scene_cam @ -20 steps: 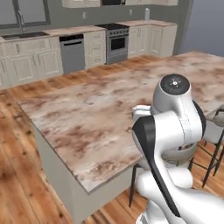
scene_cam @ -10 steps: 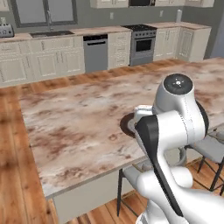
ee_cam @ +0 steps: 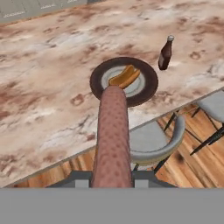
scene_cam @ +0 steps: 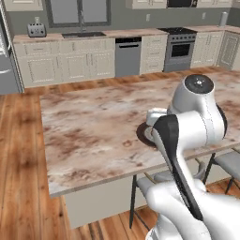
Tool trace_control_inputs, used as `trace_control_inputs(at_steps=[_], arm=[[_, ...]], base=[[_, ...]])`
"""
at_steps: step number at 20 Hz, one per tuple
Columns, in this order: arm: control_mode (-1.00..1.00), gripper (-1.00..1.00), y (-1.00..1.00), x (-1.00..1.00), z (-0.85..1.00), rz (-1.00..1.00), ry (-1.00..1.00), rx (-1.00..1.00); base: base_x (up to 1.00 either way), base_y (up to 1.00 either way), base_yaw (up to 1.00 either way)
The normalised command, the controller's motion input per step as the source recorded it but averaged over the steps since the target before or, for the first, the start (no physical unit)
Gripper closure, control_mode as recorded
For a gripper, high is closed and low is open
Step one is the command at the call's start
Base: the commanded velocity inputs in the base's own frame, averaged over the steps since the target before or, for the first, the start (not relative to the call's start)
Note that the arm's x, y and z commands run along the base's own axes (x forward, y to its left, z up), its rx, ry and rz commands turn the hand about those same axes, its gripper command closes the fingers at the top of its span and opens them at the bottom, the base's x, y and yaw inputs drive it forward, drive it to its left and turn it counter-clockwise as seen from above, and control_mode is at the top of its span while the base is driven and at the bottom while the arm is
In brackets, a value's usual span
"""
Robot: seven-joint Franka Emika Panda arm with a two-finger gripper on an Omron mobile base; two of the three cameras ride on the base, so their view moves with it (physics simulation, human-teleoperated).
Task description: Move the hot dog bun to the plate on the dining table and place the condiment next to that plate. Then navigate to the fridge and take the sausage and place it on the plate as well.
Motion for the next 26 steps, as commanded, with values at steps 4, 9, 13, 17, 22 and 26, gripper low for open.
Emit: trace_control_inputs(at_steps=[4, 9, 13, 17, 22, 26], arm=[[-1.00, 1.00, -0.75, 1.00, -0.28, 0.08, 0.19, 0.17], [-1.00, 1.00, -0.43, 1.00, -0.53, -0.01, 0.21, 0.04], [-1.00, 1.00, -0.32, 1.00, -0.58, -0.03, 0.19, 0.00], [-1.00, 1.00, -0.37, 1.00, -0.54, 0.00, 0.14, 0.00], [-1.00, 1.00, -0.32, 0.91, -0.47, 0.00, 0.05, 0.00], [-1.00, 1.00, -0.27, 0.45, -0.31, 0.03, 0.00, 0.01]], base=[[0.00, 0.00, 0.00], [0.00, 0.00, 0.00], [0.00, 0.00, 0.00], [0.00, 0.00, 0.00], [0.00, 0.00, 0.00], [0.00, 0.00, 0.00]])
